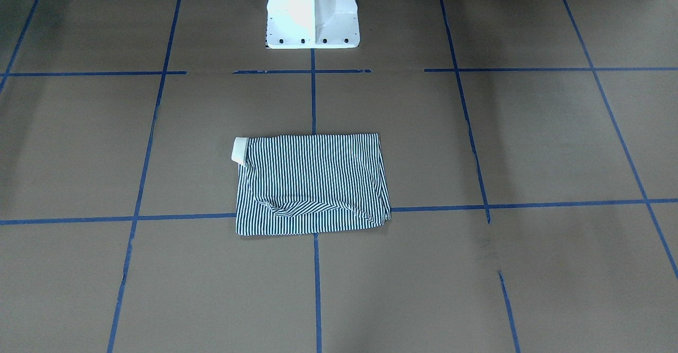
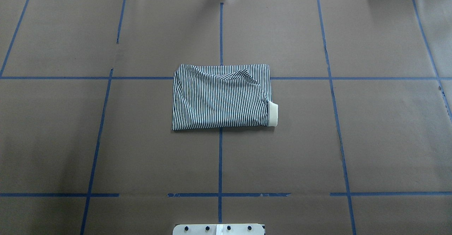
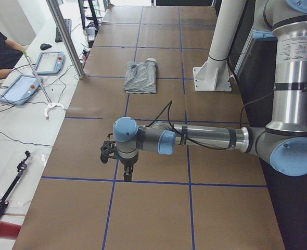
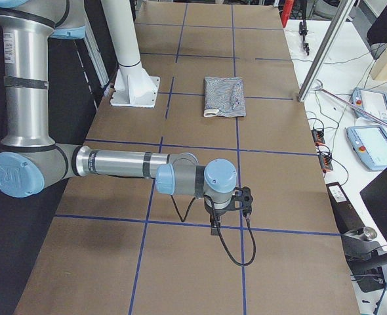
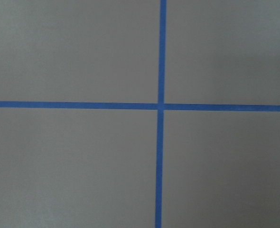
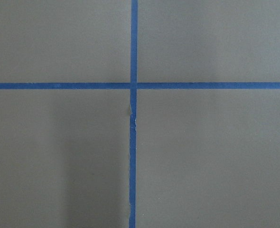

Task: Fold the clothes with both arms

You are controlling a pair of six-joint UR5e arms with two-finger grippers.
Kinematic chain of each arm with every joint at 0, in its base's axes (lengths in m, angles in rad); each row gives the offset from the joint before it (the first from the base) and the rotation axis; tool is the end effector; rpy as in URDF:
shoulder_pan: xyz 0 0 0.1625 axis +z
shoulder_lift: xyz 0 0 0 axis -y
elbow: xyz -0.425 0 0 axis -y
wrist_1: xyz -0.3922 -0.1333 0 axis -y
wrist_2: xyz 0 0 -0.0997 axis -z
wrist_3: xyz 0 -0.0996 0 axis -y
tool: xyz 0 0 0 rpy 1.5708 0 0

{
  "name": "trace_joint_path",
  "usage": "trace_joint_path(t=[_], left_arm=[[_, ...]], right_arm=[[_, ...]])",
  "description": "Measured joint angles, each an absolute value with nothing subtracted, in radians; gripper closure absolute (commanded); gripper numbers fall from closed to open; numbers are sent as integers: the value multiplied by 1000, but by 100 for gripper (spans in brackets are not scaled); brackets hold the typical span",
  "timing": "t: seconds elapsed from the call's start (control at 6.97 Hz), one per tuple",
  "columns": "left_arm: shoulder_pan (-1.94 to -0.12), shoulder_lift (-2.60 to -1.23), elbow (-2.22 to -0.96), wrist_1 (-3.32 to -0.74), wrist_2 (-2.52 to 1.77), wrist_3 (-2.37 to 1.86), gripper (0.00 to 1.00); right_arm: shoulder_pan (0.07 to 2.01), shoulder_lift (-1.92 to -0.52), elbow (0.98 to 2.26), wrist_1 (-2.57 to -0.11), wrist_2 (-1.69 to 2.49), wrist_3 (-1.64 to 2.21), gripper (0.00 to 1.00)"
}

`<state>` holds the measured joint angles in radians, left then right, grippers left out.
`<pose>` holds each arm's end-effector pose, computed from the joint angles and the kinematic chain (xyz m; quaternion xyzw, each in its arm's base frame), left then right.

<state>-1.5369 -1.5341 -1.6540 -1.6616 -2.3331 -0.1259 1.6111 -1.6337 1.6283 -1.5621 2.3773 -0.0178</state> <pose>-0.0481 -0.4867 0.6267 0.0339 0.3750 -0.0171 0.9262 0.0801 -0.4626 0.6574 0.0129 -0.3922 0.0097 0.9197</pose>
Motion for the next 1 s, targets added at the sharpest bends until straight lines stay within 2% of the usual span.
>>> trace_joint_path(t=[1.0], left_arm=[[-1555, -1534, -1661, -1661, -2333, -126, 0]], right_arm=[[1611, -1646, 1631, -1559, 2380, -20, 0]])
